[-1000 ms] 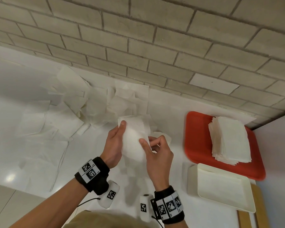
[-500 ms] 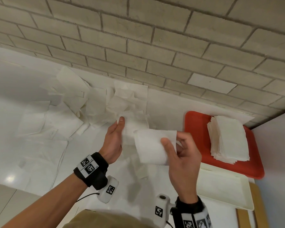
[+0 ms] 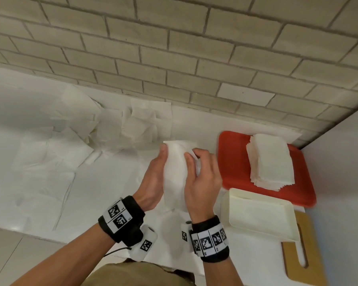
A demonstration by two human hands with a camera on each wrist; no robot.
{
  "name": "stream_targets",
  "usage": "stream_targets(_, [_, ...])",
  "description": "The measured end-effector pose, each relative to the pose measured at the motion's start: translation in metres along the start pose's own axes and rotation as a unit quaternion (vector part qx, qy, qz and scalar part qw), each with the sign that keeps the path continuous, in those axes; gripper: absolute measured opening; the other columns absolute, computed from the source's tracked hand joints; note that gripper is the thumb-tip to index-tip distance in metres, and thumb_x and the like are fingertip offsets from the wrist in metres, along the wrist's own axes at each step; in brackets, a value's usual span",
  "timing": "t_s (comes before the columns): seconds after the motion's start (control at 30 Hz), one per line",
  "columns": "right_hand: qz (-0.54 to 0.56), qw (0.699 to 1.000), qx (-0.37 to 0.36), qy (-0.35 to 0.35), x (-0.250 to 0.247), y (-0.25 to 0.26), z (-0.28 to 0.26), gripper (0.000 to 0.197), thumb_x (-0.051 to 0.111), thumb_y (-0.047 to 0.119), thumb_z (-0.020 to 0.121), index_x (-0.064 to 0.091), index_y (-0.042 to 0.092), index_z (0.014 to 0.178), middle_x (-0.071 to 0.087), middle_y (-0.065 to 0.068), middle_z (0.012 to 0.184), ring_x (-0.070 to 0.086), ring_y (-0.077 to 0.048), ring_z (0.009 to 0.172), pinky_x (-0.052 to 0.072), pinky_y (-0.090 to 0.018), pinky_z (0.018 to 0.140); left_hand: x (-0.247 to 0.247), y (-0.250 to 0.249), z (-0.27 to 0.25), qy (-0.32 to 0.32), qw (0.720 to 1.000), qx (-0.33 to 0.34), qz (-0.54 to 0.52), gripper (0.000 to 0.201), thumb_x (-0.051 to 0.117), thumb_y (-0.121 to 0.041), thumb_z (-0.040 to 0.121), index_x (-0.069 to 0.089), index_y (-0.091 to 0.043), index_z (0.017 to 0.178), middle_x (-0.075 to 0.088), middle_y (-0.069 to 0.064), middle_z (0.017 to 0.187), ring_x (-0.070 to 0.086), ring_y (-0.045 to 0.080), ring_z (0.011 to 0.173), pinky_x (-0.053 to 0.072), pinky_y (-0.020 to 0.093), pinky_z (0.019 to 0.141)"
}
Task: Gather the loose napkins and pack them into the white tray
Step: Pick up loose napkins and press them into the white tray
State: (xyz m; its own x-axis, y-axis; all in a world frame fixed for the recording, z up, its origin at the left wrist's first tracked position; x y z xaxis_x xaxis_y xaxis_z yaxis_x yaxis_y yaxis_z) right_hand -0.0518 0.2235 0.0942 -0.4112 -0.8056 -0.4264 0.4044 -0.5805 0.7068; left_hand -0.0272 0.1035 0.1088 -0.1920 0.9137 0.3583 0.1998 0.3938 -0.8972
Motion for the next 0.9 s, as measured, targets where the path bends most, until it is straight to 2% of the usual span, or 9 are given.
stream_targets(0.07, [-0.020,1.000,0.005,-0.012,-0.020,0.000,0.001,0.026,0.075,0.032,0.104,0.067,0.015,0.122,0.066,0.002,0.113,0.066,-0.011,0.095,0.058,-0.033,0.069,0.016,0.005,-0.005,-0.016,0.997,0.048,0.065,0.038,0.048,-0.034,0.113,0.073,-0.012,0.128,0.079,0.009,0.121,0.076,0.027,0.115,0.059,0.049,0.103])
stream_targets(0.13, [-0.001,0.999,0.054,0.008,-0.046,-0.006,0.002,0.053,0.075,0.051,0.100,0.055,0.020,0.138,0.063,0.005,0.126,0.065,-0.013,0.109,0.058,-0.035,0.084,0.033,0.012,-0.009,-0.024,0.993,0.076,0.092,0.031,0.051,-0.025,0.113,0.071,-0.009,0.130,0.080,0.007,0.119,0.077,0.026,0.112,0.061,0.043,0.095])
stream_targets(0.23, [0.149,0.947,0.233,0.167,-0.092,-0.023,0.005,0.079,0.089,0.053,0.085,0.039,0.040,0.145,0.068,0.017,0.125,0.071,-0.004,0.108,0.059,-0.028,0.087,0.066,0.022,-0.016,-0.003,0.996,0.074,0.053,0.033,0.049,-0.024,0.113,0.068,-0.005,0.132,0.078,0.012,0.122,0.075,0.031,0.116,0.062,0.045,0.097])
stream_targets(0.37, [0.109,0.915,0.276,0.274,-0.171,-0.068,-0.002,0.048,0.093,0.035,0.084,0.065,0.039,0.123,0.076,0.022,0.111,0.072,0.002,0.102,0.061,-0.029,0.085,0.102,0.035,-0.017,-0.035,0.995,0.093,-0.003,0.027,0.060,-0.022,0.109,0.069,-0.004,0.127,0.078,0.014,0.121,0.074,0.033,0.116,0.061,0.050,0.098])
stream_targets(0.5, [0.192,0.895,0.365,0.169,-0.231,-0.122,-0.003,0.038,0.085,0.011,0.092,0.074,0.025,0.125,0.082,0.008,0.116,0.078,-0.007,0.106,0.062,-0.027,0.089,0.118,0.067,-0.010,-0.098,0.976,0.123,0.154,0.025,0.083,-0.025,0.094,0.072,-0.018,0.115,0.080,-0.005,0.104,0.076,0.011,0.096,0.060,0.026,0.079])
stream_targets(0.57, [0.121,0.906,0.383,0.128,-0.244,-0.157,-0.001,0.026,0.086,0.013,0.092,0.076,0.022,0.113,0.084,-0.002,0.108,0.080,-0.011,0.095,0.064,-0.028,0.081,0.122,0.093,-0.004,-0.080,0.959,0.114,0.247,0.030,0.088,-0.025,0.089,0.068,-0.024,0.111,0.080,-0.009,0.094,0.075,0.004,0.086,0.058,0.020,0.075])
stream_targets(0.67, [-0.109,0.913,0.372,0.126,-0.248,-0.204,-0.002,0.025,0.091,0.030,0.087,0.074,0.021,0.104,0.079,0.002,0.094,0.078,-0.020,0.090,0.058,-0.034,0.081,0.131,0.134,0.006,-0.035,0.922,0.105,0.370,0.036,0.088,-0.026,0.087,0.060,-0.028,0.110,0.072,-0.011,0.080,0.066,0.003,0.071,0.051,0.016,0.067])
stream_targets(0.8, [-0.321,0.883,0.298,0.167,-0.226,-0.212,-0.011,0.035,0.088,0.035,0.087,0.061,0.022,0.105,0.075,-0.008,0.096,0.070,-0.037,0.096,0.055,-0.048,0.091,0.137,0.173,0.016,0.045,0.856,0.097,0.506,0.043,0.079,-0.028,0.090,0.049,-0.030,0.121,0.061,-0.005,0.085,0.055,0.013,0.087,0.054,0.037,0.081])
stream_targets(0.9, [-0.375,0.885,0.235,0.146,-0.207,-0.208,-0.023,0.045,0.092,0.028,0.082,0.057,0.016,0.108,0.070,-0.013,0.100,0.064,-0.040,0.100,0.046,-0.050,0.089,0.119,0.171,0.025,0.014,0.858,0.141,0.494,0.036,0.076,-0.030,0.094,0.053,-0.029,0.121,0.054,-0.009,0.091,0.050,0.013,0.094,0.047,0.030,0.082])
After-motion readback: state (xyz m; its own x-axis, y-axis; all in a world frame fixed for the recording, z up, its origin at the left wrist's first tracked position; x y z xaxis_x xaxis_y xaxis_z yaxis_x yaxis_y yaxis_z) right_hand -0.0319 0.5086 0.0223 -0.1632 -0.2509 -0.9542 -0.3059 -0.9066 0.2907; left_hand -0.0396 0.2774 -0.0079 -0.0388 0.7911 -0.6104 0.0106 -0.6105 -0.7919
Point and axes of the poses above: each hand's wrist, its own z-axis towards the middle knuckle, its own x-axis out of the palm, y = z × x, the point moved 1 cm from there along z, towards the middle knuckle
